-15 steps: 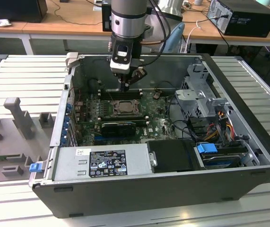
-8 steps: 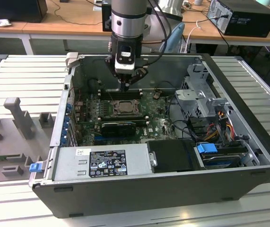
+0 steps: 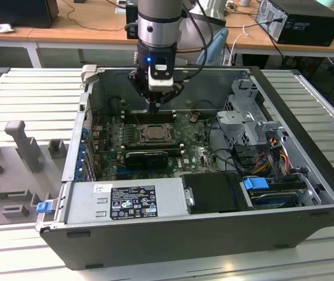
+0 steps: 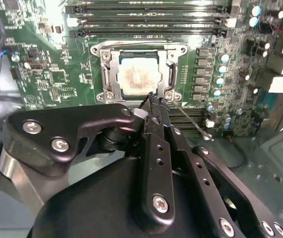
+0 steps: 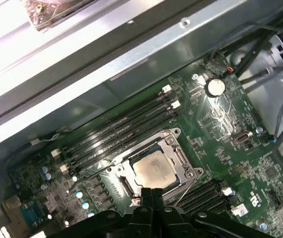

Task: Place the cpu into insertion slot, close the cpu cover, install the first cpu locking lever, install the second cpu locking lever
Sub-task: 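Install the first cpu locking lever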

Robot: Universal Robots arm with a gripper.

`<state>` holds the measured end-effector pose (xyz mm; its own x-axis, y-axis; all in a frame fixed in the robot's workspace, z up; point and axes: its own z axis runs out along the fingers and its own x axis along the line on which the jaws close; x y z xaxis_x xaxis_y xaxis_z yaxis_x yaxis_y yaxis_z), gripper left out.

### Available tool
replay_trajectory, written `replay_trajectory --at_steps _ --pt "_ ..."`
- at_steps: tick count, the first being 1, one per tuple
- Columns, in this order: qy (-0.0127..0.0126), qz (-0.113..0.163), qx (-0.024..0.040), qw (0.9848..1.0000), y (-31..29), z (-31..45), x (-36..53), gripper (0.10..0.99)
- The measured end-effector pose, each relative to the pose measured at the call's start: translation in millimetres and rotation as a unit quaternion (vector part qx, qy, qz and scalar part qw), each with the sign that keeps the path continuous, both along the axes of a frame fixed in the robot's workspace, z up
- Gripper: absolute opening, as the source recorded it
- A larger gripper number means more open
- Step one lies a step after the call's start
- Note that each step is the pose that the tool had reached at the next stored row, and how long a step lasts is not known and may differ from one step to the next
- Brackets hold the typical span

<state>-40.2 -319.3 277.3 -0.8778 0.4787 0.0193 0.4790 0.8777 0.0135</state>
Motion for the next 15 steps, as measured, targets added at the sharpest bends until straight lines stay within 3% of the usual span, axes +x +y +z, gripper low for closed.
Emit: replay_trajectory --at_steps 4,7,15 --pt "0.0 0.051 0.0 0.9987 0.0 0.0 0.0 0.106" --pt "0.0 0.069 0.0 0.9976 0.0 0.0 0.0 0.106" --pt "-0.0005 0.125 0.0 0.9922 0.0 0.0 0.0 0.106"
